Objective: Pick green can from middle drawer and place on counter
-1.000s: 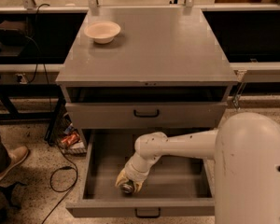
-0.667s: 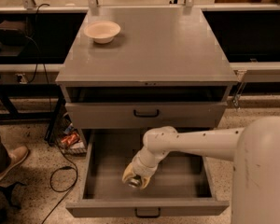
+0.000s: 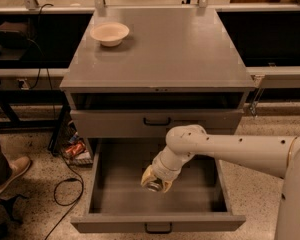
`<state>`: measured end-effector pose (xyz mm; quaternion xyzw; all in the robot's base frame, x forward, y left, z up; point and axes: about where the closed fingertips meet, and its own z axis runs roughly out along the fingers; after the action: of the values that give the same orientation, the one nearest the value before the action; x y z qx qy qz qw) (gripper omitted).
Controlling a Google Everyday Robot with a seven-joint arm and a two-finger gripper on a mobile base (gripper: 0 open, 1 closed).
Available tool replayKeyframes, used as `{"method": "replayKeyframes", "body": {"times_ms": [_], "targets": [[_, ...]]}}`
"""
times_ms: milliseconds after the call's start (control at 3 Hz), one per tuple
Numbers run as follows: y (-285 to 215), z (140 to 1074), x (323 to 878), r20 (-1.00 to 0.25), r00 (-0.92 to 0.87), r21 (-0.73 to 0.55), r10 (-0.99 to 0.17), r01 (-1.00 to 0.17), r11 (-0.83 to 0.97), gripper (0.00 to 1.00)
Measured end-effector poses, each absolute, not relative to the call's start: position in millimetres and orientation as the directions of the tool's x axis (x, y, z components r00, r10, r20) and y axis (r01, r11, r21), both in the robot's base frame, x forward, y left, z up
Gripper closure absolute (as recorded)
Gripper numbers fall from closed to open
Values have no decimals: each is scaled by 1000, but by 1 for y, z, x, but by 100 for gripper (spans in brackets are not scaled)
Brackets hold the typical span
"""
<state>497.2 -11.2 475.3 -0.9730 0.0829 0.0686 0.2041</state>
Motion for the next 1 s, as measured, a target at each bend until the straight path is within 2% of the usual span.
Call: {"method": "replayKeyframes", "body": {"times_ms": [333,667,1000], "targets": [[-14,476,495,-170,975,-382,-145,-201,-902,100],[-39,493,482,-166,963,-355,-213,-260,-898,100],[-86,541,460,-139,932,-328,-336,-363,-872,100]]}}
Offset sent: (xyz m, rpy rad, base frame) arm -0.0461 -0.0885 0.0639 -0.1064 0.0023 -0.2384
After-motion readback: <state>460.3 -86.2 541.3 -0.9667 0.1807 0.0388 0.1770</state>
